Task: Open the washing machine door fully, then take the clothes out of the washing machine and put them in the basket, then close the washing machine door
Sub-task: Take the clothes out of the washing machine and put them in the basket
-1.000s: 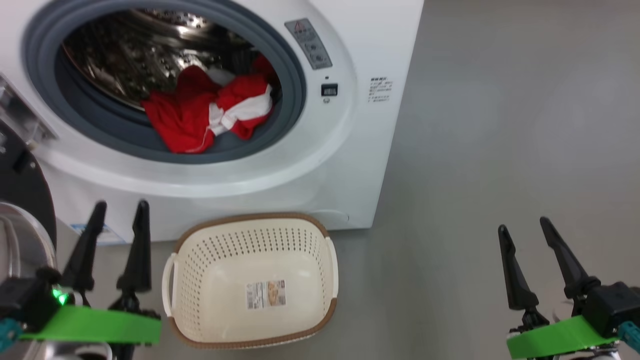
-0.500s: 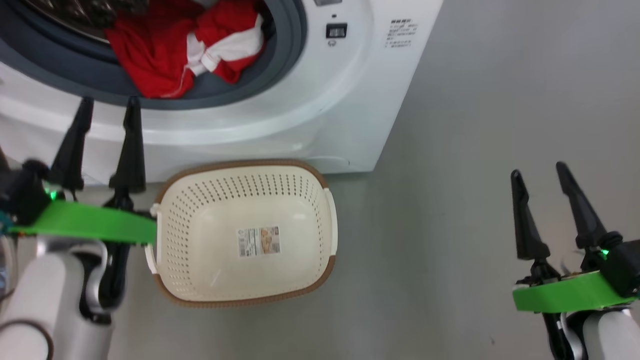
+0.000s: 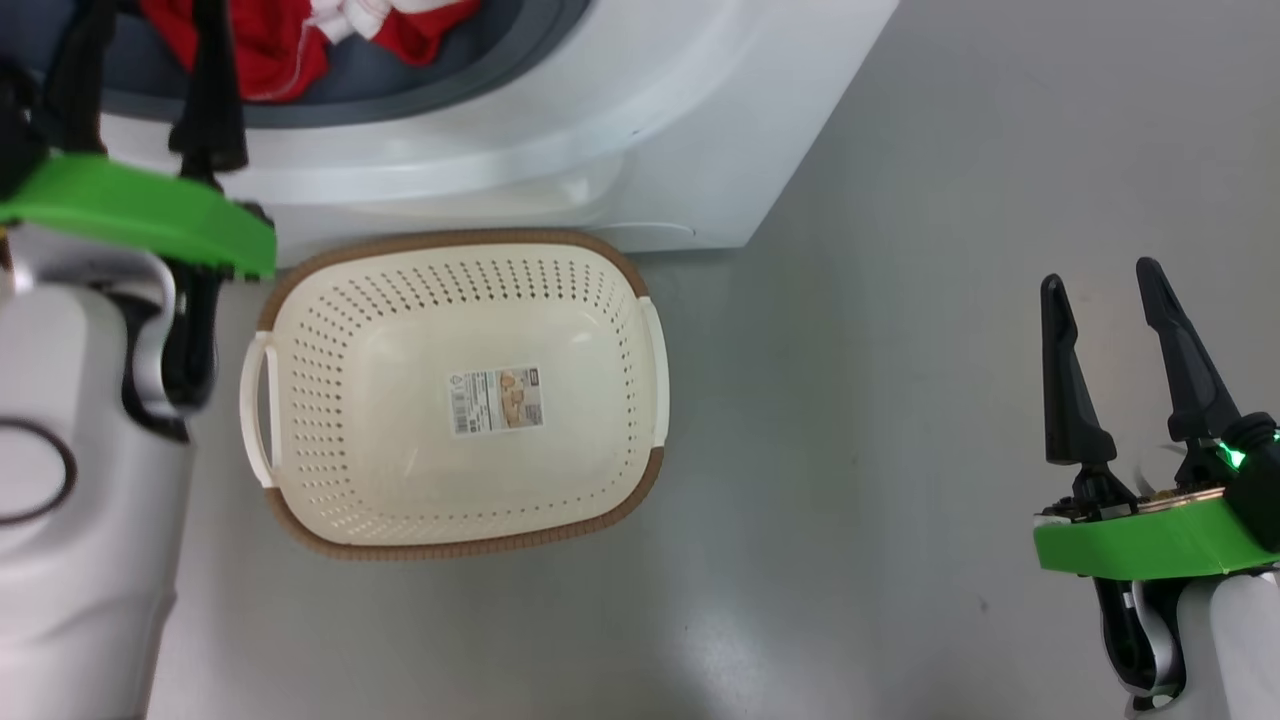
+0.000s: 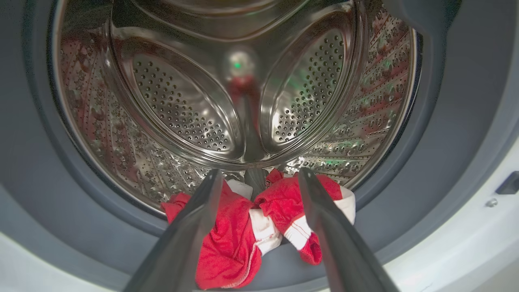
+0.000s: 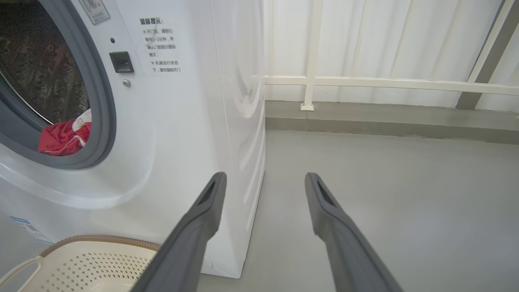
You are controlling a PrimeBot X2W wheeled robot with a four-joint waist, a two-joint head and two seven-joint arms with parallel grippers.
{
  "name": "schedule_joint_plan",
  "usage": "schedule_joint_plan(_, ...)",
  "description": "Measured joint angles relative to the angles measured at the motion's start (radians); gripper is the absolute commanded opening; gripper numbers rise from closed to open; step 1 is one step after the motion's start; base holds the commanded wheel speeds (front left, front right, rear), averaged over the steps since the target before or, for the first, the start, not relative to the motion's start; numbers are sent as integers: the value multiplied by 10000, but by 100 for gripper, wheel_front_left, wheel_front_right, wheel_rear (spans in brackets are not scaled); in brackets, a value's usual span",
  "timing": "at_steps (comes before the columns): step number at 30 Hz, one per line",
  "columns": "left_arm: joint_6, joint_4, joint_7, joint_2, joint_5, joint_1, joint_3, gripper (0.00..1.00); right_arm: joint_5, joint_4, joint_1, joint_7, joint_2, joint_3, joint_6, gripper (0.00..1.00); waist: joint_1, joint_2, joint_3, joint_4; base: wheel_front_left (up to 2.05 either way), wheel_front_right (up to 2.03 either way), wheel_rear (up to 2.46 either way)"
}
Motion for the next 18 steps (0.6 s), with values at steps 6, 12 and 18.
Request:
schedule_joint_plan(6,-6,1499,198,-31,132,-1417,-127,100,-2,2,-269,0,-4,100,0,100,0,0,488,-49,0,0,0)
schedule_joint_plan(12,184,2840,800,163,662,-2527,-550,100,-2,63,-430,0,-15,136,0,100,0,0,862,-178,0,0,0)
schedule_joint_plan(18,351,3795,1590,399,1331,-3309,-1158,100,2,190,-641,0,-19,188,0,100,0,-1,1082,-313,0,0,0)
